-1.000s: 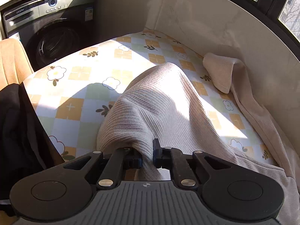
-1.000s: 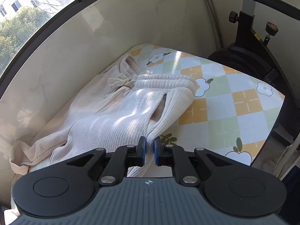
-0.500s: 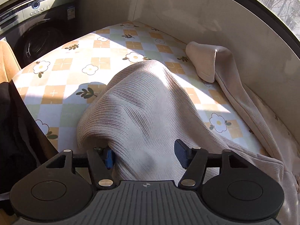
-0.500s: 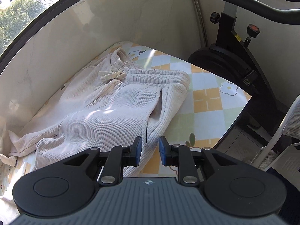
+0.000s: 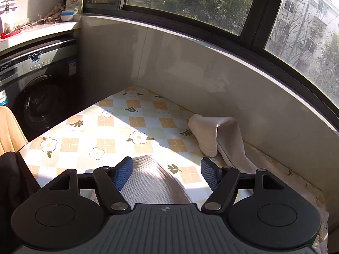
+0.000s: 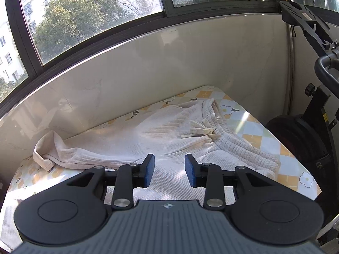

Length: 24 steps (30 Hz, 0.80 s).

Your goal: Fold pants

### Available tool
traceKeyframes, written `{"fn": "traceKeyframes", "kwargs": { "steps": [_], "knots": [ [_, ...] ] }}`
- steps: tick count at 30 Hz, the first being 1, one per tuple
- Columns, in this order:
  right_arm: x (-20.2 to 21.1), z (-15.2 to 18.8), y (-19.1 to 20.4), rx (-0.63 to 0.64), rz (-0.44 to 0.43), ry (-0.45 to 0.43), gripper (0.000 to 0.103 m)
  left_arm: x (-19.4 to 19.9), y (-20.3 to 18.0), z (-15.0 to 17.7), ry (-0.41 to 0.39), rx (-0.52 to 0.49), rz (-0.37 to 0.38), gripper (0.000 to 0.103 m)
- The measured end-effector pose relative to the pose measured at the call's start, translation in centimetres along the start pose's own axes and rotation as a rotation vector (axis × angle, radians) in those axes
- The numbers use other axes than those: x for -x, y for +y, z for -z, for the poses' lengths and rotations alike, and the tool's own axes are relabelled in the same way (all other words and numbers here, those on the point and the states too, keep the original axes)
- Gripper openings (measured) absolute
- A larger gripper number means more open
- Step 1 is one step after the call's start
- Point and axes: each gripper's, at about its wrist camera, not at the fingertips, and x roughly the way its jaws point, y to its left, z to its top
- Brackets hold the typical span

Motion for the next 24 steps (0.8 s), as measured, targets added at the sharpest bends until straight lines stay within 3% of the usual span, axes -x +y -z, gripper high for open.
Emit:
{"fn": "traceKeyframes", "kwargs": {
  "steps": [4, 9, 14, 18, 24],
  "knots": [
    [-2.8, -2.4, 4.4, 0.094, -0.081, -0.008, 0.035, -0.6, -0.7, -3.5, -0.031, -0.028, 0.001, 0.073],
    [-7.1, -5.2, 10.1, 0.165, -0.154, -0.027, 0.035, -1.5, -2.0, -9.8, -0.125, -0.076, 0.009, 0.073],
    [-13.6, -5.1, 15.5, 0.258, -0.186, 0.019, 0.036, -5.8, -3.8, -13.9, -0.149, -0.137, 0.019, 0.079],
    [-19.9, -2.4, 19.4, 0.399, -0.190, 0.114, 0.039, -12.5, -6.1, -13.0, -0.044, -0.215, 0.047, 0.081],
    [-26.4, 2.5, 22.4, 0.543, -0.202, 0.268, 0.059, -23.8, -10.0, -7.9, 0.212, -0.227, 0.171, 0.081]
  ]
}}
